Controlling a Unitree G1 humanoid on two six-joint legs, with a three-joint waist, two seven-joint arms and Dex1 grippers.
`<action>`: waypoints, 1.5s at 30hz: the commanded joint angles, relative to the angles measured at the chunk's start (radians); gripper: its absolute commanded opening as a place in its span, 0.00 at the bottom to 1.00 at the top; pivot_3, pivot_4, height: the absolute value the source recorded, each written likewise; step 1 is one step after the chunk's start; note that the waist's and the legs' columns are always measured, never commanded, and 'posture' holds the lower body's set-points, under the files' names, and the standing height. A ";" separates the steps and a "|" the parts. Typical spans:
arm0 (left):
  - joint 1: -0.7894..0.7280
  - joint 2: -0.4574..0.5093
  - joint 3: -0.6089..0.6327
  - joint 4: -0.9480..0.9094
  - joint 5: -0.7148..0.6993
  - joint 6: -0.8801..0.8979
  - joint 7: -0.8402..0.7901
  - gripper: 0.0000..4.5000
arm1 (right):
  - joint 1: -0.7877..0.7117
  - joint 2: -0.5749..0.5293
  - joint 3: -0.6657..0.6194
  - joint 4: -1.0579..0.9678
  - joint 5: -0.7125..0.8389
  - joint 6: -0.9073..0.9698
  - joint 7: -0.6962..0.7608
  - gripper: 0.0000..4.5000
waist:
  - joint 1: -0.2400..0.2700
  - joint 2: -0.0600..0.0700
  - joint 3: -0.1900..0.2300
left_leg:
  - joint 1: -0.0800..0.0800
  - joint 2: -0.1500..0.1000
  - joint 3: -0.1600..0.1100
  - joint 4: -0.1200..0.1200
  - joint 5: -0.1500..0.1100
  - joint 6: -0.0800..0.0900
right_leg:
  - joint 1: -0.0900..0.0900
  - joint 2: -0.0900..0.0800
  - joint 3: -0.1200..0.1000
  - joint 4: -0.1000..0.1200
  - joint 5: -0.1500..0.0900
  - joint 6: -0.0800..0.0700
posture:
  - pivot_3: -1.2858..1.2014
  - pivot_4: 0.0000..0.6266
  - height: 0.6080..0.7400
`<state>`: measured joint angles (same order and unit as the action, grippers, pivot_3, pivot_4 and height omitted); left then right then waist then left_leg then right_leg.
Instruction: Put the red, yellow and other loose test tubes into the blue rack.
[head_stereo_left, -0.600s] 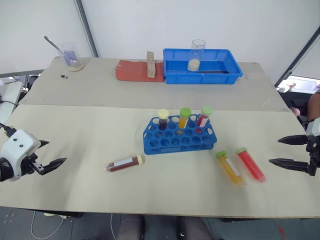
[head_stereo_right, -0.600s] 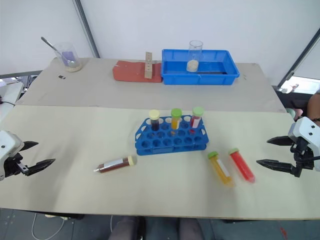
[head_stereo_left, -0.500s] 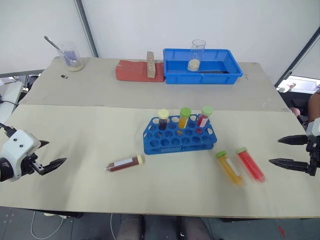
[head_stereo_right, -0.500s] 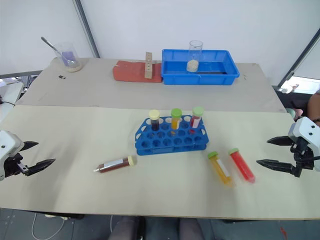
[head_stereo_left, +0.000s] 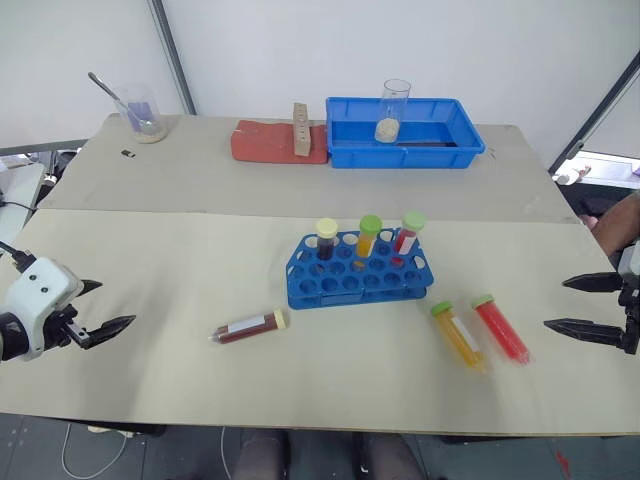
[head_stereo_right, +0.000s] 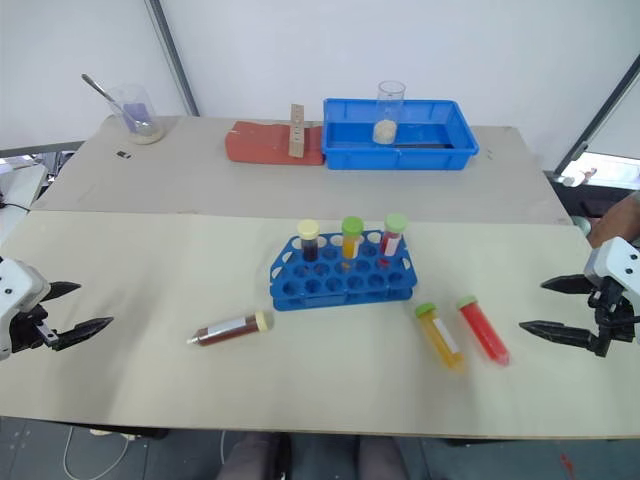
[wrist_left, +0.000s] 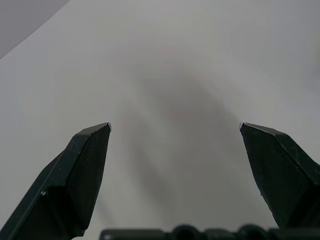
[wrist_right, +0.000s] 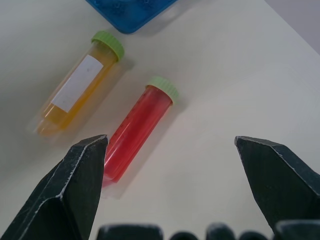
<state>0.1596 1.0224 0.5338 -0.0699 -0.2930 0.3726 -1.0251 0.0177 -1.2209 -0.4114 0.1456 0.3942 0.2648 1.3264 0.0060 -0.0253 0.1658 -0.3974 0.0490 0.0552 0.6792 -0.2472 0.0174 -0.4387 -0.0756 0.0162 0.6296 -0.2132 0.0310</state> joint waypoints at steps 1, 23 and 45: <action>-0.005 0.001 0.038 -0.006 -0.019 -0.026 -0.010 0.98 | -0.012 0.006 -0.037 -0.001 -0.001 -0.022 -0.003 1.00 | 0.000 0.000 0.000 | 0.000 0.000 0.000 0.000 0.000 0.000 | 0.000 0.000 0.000 0.000 0.000 0.000 | 0.52 0.24 0.91; -0.145 -0.033 -0.192 -0.422 -0.228 0.091 -0.017 0.98 | -0.032 0.001 -0.044 -0.164 0.058 0.145 -0.031 1.00 | 0.005 0.000 0.000 | 0.000 -0.001 0.000 0.002 0.000 0.000 | 0.002 0.000 0.001 0.000 0.005 0.001 | 0.52 0.24 0.91; -0.531 -0.108 -0.550 -0.563 -0.358 0.112 -0.156 0.98 | -0.445 0.039 0.446 -0.302 0.066 1.016 -0.435 1.00 | -0.018 -0.001 0.000 | 0.000 -0.001 -0.001 0.003 0.001 0.000 | 0.001 0.016 0.025 0.000 0.005 0.005 | 0.52 0.24 0.91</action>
<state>-0.3554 0.9181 -0.0144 -0.6167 -0.6555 0.5038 -1.1731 -0.4107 -1.1754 0.0232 -0.1630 0.4793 1.2794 0.8947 -0.0119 -0.0258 0.1655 -0.3976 0.0485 0.0547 0.6824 -0.2466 0.0173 -0.4379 -0.0596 0.0416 0.6294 -0.2084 0.0362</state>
